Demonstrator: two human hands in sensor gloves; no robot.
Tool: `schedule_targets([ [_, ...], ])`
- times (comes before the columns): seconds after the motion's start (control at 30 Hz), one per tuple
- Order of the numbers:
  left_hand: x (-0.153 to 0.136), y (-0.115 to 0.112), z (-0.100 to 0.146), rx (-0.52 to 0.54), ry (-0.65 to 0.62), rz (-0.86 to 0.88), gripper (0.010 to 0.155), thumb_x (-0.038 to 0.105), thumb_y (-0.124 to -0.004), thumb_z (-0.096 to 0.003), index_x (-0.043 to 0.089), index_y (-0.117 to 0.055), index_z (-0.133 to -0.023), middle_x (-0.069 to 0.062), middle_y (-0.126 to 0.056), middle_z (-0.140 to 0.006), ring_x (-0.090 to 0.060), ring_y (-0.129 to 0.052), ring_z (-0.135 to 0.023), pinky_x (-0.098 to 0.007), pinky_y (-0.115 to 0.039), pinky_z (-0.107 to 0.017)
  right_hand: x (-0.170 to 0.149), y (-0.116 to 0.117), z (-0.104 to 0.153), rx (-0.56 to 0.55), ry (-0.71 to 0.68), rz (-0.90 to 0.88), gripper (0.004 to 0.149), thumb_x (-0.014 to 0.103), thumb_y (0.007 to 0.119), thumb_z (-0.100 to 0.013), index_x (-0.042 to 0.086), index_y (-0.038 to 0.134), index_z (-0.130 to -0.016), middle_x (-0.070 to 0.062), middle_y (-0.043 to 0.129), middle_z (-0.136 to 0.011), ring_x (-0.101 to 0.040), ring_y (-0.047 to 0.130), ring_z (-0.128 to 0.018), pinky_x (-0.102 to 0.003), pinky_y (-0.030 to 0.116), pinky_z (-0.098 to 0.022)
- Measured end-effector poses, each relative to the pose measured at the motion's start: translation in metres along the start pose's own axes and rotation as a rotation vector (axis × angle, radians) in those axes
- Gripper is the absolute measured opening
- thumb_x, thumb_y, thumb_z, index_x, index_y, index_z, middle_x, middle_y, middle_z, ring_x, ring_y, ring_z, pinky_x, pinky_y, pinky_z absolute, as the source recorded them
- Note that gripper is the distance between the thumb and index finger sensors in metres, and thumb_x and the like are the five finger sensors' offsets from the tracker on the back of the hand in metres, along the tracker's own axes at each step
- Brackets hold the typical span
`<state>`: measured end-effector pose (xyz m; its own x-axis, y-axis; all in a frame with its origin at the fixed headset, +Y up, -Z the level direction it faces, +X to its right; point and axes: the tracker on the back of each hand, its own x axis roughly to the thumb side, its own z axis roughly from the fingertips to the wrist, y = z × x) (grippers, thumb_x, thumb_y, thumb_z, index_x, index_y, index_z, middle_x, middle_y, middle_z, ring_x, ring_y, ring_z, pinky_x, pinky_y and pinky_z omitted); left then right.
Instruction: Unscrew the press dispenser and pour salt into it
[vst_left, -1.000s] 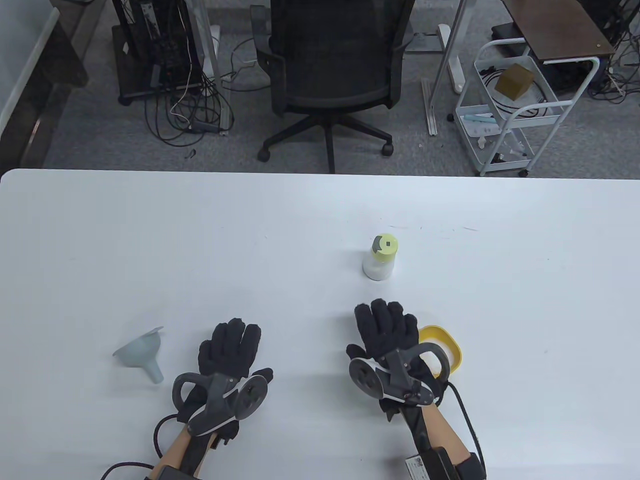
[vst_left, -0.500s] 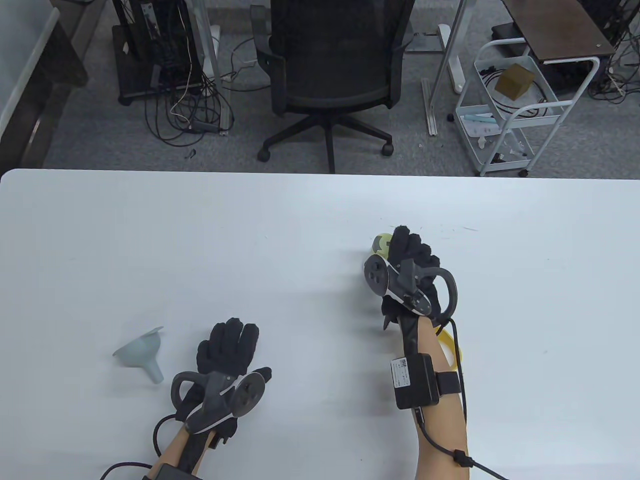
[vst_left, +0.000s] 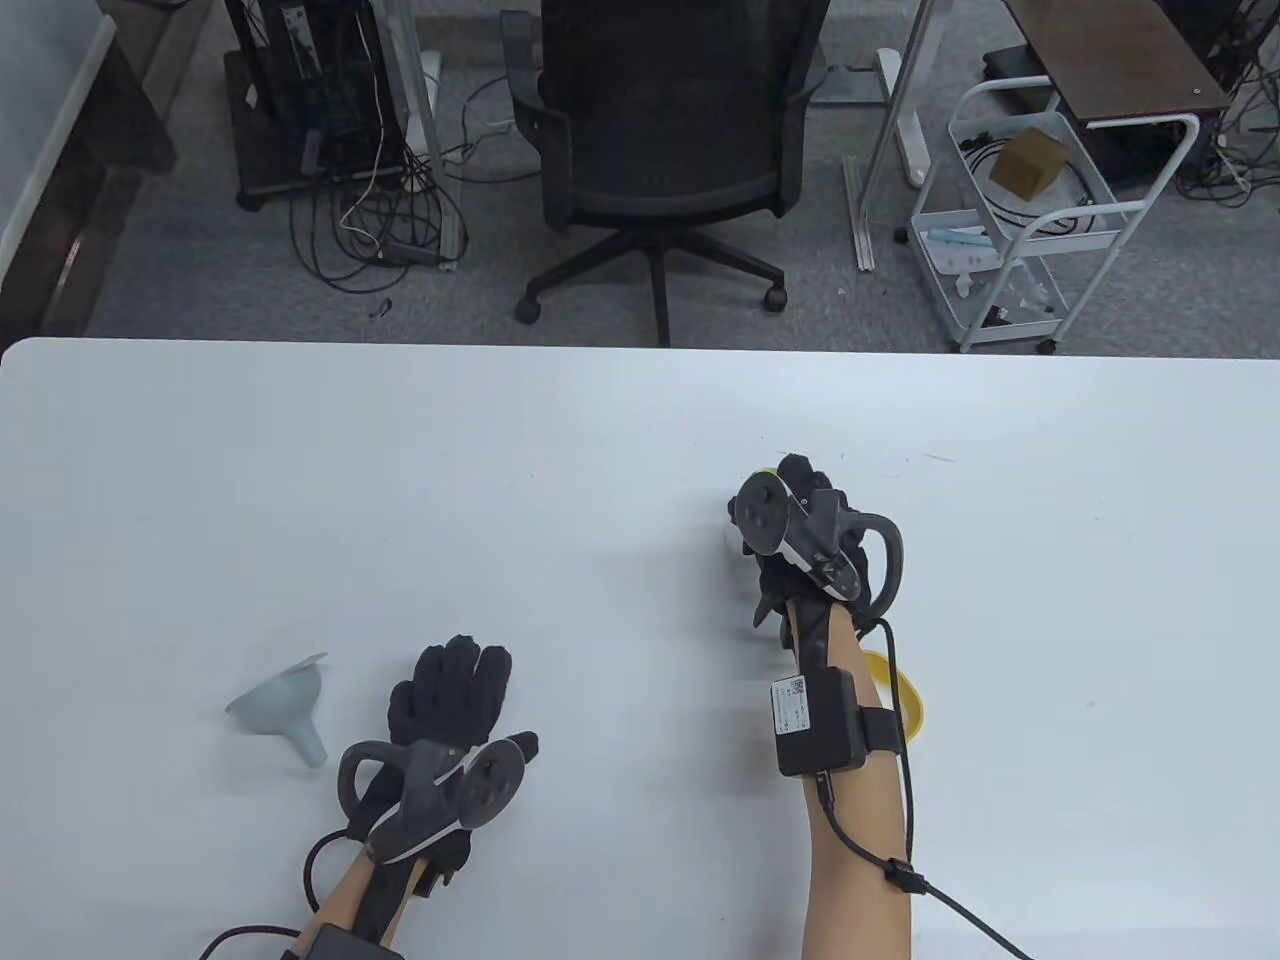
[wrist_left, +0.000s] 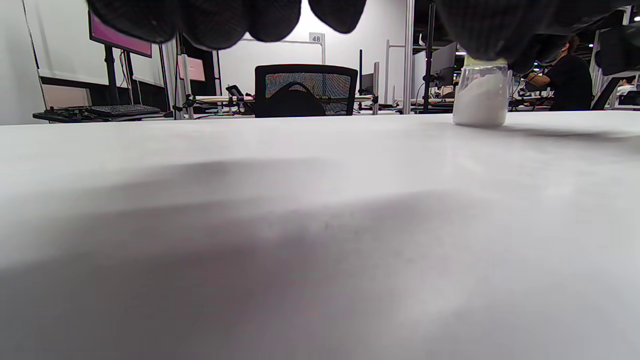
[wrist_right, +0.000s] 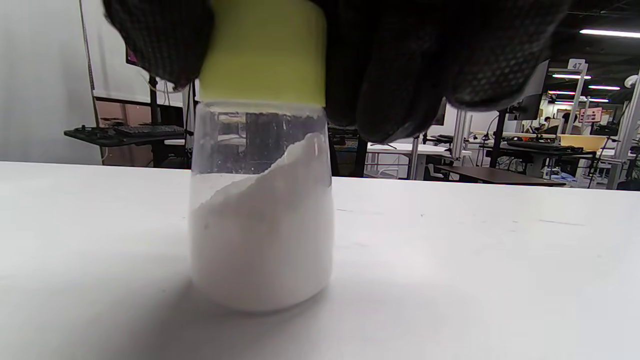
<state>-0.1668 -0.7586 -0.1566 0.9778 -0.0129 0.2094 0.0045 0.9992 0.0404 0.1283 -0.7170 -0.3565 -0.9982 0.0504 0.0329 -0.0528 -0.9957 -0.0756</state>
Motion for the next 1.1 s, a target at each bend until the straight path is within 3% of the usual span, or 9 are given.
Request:
schedule_targets([
  [0.3,-0.001,0.000,-0.002,0.003,0.006,0.019,0.096,0.060,-0.072,-0.0496,0.006,-0.042,-0.122,-0.038,-0.050,-0.122,-0.062,-0.061,-0.105,-0.072,-0.062,-0.068,0.029,-0.027,0.050,-0.037,-0.254,-0.050,0.082,0.053,0.071,-0.060,-0.014,0.060,-0.105,-0.027,0.081,-0.090,-0.041,0.089,-0.073,-0.059,0.076,-0.056],
  [0.67,-0.003,0.001,-0.002,-0.001,0.014,0.016,0.095,0.060,-0.072,-0.0496,0.006,-0.043,-0.122,-0.037,-0.051,-0.122,-0.062,-0.062,-0.105,-0.072,-0.062,-0.068,0.081,-0.028,0.132,0.063,-0.594,-0.064,0.082,0.053,0.073,-0.058,-0.013,0.061,-0.105,-0.026,0.082,-0.090,-0.040,0.089,-0.074,-0.060,0.076,-0.057],
  [0.87,-0.003,0.001,-0.002,-0.004,0.011,0.006,0.095,0.060,-0.072,-0.0496,0.006,-0.043,-0.122,-0.037,-0.051,-0.122,-0.063,-0.062,-0.105,-0.072,-0.062,-0.068,0.093,-0.021,0.159,0.083,-0.671,-0.020,0.082,0.053,0.073,-0.057,-0.012,0.060,-0.106,-0.026,0.082,-0.091,-0.040,0.089,-0.074,-0.060,0.076,-0.057],
  [1.1,-0.003,0.001,-0.002,-0.009,0.012,0.007,0.095,0.060,-0.072,-0.0496,0.006,-0.043,-0.122,-0.037,-0.051,-0.122,-0.063,-0.061,-0.105,-0.072,-0.062,-0.068,0.091,-0.016,0.168,0.088,-0.680,-0.011,0.082,0.053,0.074,-0.057,-0.012,0.061,-0.106,-0.026,0.082,-0.091,-0.040,0.089,-0.074,-0.060,0.076,-0.057],
])
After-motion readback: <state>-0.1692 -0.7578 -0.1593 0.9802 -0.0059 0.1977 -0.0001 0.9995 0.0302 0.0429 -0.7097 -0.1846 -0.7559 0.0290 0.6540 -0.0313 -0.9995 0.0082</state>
